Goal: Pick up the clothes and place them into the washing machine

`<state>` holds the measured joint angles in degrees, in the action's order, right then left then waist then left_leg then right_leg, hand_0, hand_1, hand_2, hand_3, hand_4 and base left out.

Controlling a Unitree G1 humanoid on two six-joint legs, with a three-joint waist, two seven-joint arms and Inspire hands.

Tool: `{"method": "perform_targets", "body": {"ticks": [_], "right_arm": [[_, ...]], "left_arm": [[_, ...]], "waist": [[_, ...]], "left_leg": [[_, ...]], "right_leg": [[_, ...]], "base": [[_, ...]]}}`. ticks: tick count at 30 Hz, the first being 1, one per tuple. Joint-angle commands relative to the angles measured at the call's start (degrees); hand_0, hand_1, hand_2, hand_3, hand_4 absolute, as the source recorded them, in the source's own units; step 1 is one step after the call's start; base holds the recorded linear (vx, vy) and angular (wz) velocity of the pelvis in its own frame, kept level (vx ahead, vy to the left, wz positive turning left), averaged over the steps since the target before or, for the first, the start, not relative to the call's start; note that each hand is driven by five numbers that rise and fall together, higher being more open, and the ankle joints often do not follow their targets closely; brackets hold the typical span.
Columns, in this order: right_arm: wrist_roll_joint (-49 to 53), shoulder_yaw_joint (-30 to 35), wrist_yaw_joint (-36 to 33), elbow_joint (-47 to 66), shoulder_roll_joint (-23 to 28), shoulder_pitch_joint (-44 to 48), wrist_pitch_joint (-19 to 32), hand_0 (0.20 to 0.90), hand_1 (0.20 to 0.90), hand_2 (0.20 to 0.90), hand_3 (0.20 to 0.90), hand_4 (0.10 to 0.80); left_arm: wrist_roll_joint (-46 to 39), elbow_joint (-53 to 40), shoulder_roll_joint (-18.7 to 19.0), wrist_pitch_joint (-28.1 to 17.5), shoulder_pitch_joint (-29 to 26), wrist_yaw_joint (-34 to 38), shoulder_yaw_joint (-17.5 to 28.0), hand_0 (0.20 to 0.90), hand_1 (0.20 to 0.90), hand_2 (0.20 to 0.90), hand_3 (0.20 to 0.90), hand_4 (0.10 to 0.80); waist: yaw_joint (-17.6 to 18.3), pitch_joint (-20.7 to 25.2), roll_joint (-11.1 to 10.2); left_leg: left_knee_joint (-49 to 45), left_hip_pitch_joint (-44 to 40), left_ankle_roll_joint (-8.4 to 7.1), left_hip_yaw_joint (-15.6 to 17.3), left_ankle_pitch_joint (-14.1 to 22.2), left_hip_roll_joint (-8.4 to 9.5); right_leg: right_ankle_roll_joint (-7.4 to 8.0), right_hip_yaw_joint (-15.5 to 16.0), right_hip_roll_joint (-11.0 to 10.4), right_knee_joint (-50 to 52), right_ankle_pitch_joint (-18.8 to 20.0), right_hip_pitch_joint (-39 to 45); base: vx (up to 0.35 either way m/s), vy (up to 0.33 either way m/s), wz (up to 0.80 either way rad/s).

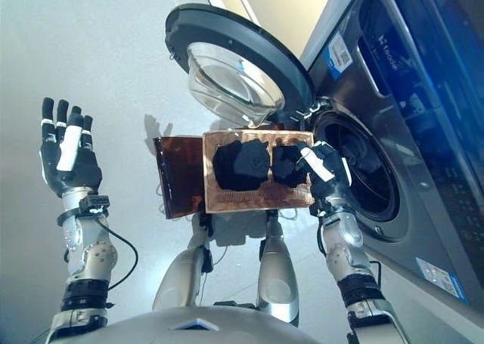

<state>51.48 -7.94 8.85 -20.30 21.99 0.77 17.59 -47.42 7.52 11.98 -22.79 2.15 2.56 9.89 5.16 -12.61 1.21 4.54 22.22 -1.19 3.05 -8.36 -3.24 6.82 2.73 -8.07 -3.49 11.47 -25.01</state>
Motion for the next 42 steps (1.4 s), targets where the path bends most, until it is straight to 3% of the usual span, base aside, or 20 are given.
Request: {"method": "perform_targets", "body": {"ticks": [1, 3, 7, 13, 21, 27, 28, 29, 30, 33, 37, 38, 39, 41, 42], "right_arm": [[3.37, 3.04, 4.07, 5.36, 1.85, -2.58, 5.0, 0.2, 0.2, 0.2, 0.2, 0.3], [3.41, 3.07, 4.11, 5.36, 1.86, -2.61, 4.99, 0.2, 0.2, 0.2, 0.2, 0.3], [12.92, 5.38, 6.21, 5.48, -2.03, -3.31, 5.06, 0.2, 0.2, 0.2, 0.2, 0.3], [13.45, 4.34, 7.72, 6.25, -1.46, -4.13, 3.82, 0.2, 0.2, 0.2, 0.2, 0.3], [8.89, 4.79, 7.67, 14.57, 1.48, -5.63, 4.69, 0.2, 0.2, 0.2, 0.2, 0.3], [-2.17, 4.81, 4.41, 16.97, 5.48, -6.29, 5.3, 0.2, 0.2, 0.2, 0.2, 0.3], [-2.18, 4.81, 4.41, 16.97, 5.48, -6.29, 5.3, 0.329, 0.329, 0.329, 0.329, 0.392], [-3.54, 4.75, 4.22, 16.67, 5.8, -6.56, 5.16, 0.776, 0.776, 0.776, 0.776, 0.712], [-5.45, 4.71, 3.61, 16.26, 6.04, -6.61, 5.3, 0.9, 0.9, 0.9, 0.9, 0.8], [-13.98, 5.06, 0.98, 16.42, 7.46, -7.2, 5.65, 0.9, 0.9, 0.9, 0.9, 0.8], [-44.08, 4.67, -10.07, 14.65, 11.94, -5.2, 5.32, 0.9, 0.9, 0.9, 0.9, 0.8], [-57.8, 2.87, -15.13, 12.62, 14.11, -2.65, 3.75, 0.9, 0.9, 0.9, 0.9, 0.8], [-58.25, 2.55, -15.55, 12.36, 13.98, -2.34, 3.77, 0.9, 0.9, 0.9, 0.9, 0.8], [-71.25, -3.17, -19.87, 6.83, 15.13, 3.0, 0.8, 0.9, 0.9, 0.9, 0.9, 0.8], [-71.58, -3.63, -20.31, 6.26, 14.97, 3.54, 0.92, 0.9, 0.9, 0.9, 0.9, 0.8]], "left_arm": [[0.09, 0.17, 3.29, -5.43, -0.66, -2.47, 1.41, 0.9, 0.9, 0.9, 0.9, 0.8], [0.07, 0.19, 3.29, -5.44, -0.66, -2.48, 1.39, 0.9, 0.9, 0.9, 0.9, 0.8], [-0.62, 0.49, 3.0, -5.28, -0.42, -2.58, 1.15, 0.9, 0.9, 0.9, 0.9, 0.8], [0.04, 0.2, 2.87, -5.19, -0.01, -3.04, 1.27, 0.9, 0.9, 0.9, 0.9, 0.8], [4.71, 3.46, 3.84, -5.03, -0.7, -1.81, 0.08, 0.9, 0.9, 0.9, 0.9, 0.8], [5.28, 4.98, 3.88, -4.9, -0.43, -2.52, -0.67, 0.9, 0.9, 0.9, 0.9, 0.8], [5.28, 4.98, 3.88, -4.9, -0.43, -2.52, -0.67, 0.9, 0.9, 0.9, 0.9, 0.8], [5.26, 4.7, 3.85, -4.74, -0.06, -2.94, -0.66, 0.9, 0.9, 0.9, 0.9, 0.8], [5.43, 4.47, 3.84, -4.69, 0.18, -2.98, -0.58, 0.9, 0.9, 0.9, 0.9, 0.8], [5.97, 3.95, 3.95, -4.62, 0.83, -3.32, -0.05, 0.9, 0.9, 0.9, 0.9, 0.8], [6.58, 3.98, 4.08, -4.27, 0.95, -3.37, 0.71, 0.9, 0.9, 0.9, 0.9, 0.8], [6.67, 3.77, 4.26, -4.1, 0.71, -3.2, 0.27, 0.9, 0.9, 0.9, 0.9, 0.8], [6.7, 3.77, 4.23, -4.09, 0.68, -3.18, 0.4, 0.9, 0.9, 0.9, 0.9, 0.8], [7.14, 3.05, 4.12, -4.2, -0.22, -2.82, -0.92, 0.9, 0.9, 0.9, 0.9, 0.8], [7.17, 3.05, 4.09, -4.2, -0.25, -2.79, -0.72, 0.9, 0.9, 0.9, 0.9, 0.8]], "waist": [[-0.76, 6.17, -1.5], [-0.79, 6.13, -1.5], [-0.55, 6.19, -1.46], [-0.54, 6.47, -1.36], [-0.39, 7.76, -1.96], [-0.54, 7.74, -2.23], [-0.54, 7.73, -2.23], [-0.54, 7.7, -2.22], [-0.57, 7.72, -2.23], [-0.64, 7.79, -2.23], [-1.04, 7.7, -1.95], [-1.51, 7.44, -1.76], [-1.38, 7.45, -1.74], [-2.19, 6.98, -1.51], [-2.01, 6.98, -1.51]], "left_leg": [[0.46, -3.67, -5.58, 0.19, 4.62, -2.06], [0.46, -3.72, -5.58, 0.19, 4.63, -2.07], [0.46, -4.6, -5.5, 0.6, 4.72, -1.99], [0.46, -4.56, -5.38, 0.6, 4.61, -2.02], [0.46, -7.14, -5.57, 0.82, 4.94, -2.38], [0.46, -9.05, -5.59, 0.9, 5.17, -2.37], [0.46, -9.06, -5.59, 0.9, 5.18, -2.37], [0.46, -9.1, -5.51, 0.83, 5.09, -2.38], [0.46, -9.07, -5.47, 0.81, 5.04, -2.36], [0.46, -8.86, -5.37, 0.68, 5.02, -2.29], [0.46, -7.41, -4.99, 0.3, 4.73, -2.03], [0.46, -6.6, -4.87, 0.06, 4.51, -1.91], [0.46, -6.52, -4.87, 0.05, 4.52, -1.93], [0.46, -5.34, -4.68, -0.31, 4.17, -1.71], [0.46, -5.25, -4.68, -0.3, 4.17, -1.73]], "right_leg": [[1.81, 1.01, -1.84, 0.94, -1.66, -1.68], [1.82, 1.01, -1.84, 0.93, -1.66, -1.63], [1.89, 0.88, -1.88, 0.77, -1.6, -0.8], [1.84, 0.82, -1.85, 0.98, -1.64, -1.13], [1.96, 0.81, -1.86, 1.19, -2.19, 1.64], [2.18, 1.15, -1.86, 0.45, -2.17, 4.15], [2.18, 1.15, -1.86, 0.45, -2.17, 4.16], [2.13, 1.3, -1.89, 0.4, -2.11, 4.25], [2.13, 1.35, -1.86, 0.35, -2.09, 4.32], [2.14, 1.61, -1.82, 0.23, -2.03, 4.24], [2.14, 1.45, -1.81, 0.2, -1.82, 2.97], [2.12, 1.47, -1.8, 0.2, -1.74, 2.35], [2.12, 1.48, -1.78, 0.23, -1.74, 2.26], [1.94, 1.52, -1.71, 0.34, -1.64, 1.11], [1.93, 1.51, -1.69, 0.38, -1.65, 0.99]], "base": [[0.02, 0.001, -0.07], [0.008, 0.001, -0.08], [-0.003, 0.004, -0.03], [0.0, 0.0, 0.0], [0.037, -0.005, -0.01], [0.015, -0.003, 0.0], [0.0, 0.0, 0.0], [0.0, 0.0, 0.0], [0.0, 0.0, 0.0], [0.0, 0.0, 0.0], [-0.014, -0.001, 0.0], [-0.046, -0.003, 0.01], [-0.052, -0.005, 0.02], [-0.057, -0.013, 0.03], [-0.037, -0.01, 0.02]]}}
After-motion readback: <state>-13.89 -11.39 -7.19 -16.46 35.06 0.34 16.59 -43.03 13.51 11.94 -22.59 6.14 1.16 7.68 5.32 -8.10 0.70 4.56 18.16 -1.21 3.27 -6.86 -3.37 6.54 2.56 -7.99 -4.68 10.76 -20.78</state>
